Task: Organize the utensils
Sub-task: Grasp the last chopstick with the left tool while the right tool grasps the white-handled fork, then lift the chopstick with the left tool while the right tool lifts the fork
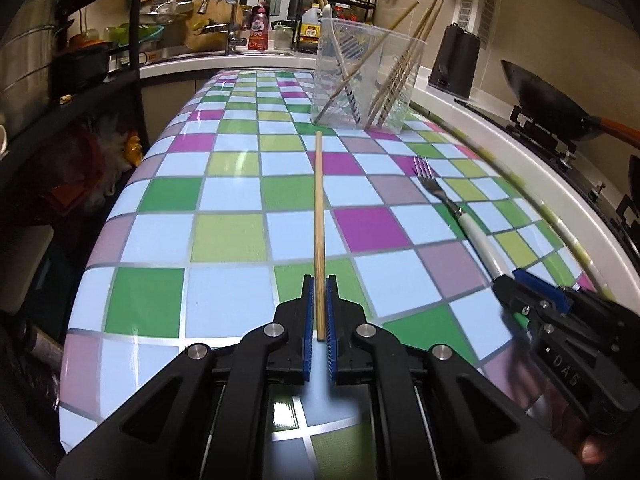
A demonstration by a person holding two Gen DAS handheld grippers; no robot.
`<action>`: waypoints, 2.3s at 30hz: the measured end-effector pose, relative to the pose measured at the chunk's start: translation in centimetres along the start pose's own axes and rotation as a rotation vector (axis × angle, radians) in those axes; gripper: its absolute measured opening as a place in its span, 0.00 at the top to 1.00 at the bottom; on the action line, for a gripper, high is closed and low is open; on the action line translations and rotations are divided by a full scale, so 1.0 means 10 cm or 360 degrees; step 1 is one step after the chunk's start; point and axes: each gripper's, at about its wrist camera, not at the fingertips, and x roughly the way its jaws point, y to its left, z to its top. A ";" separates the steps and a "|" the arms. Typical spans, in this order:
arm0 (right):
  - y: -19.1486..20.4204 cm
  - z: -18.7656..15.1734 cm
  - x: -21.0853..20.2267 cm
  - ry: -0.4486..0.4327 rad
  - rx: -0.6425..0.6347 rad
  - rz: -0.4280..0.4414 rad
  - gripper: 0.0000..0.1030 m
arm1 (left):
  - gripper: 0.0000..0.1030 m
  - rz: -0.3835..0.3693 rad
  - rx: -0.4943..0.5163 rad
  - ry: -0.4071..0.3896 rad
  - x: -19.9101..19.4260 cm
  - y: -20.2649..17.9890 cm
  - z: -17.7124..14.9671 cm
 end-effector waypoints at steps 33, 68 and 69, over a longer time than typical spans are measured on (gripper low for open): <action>-0.01 0.03 -0.10 -0.0063 -0.0008 -0.0043 0.83 | 0.95 0.0032 0.0115 -0.0152 -0.14 -0.08 -0.04; -0.08 0.98 -1.10 -0.0458 -0.0128 -0.0149 0.84 | 0.95 -0.0169 0.0181 -0.0623 -1.14 -0.18 1.08; -0.10 1.02 -1.10 -0.0454 -0.0119 -0.0132 0.84 | 0.95 -0.0189 0.0157 -0.0589 -1.12 -0.16 1.15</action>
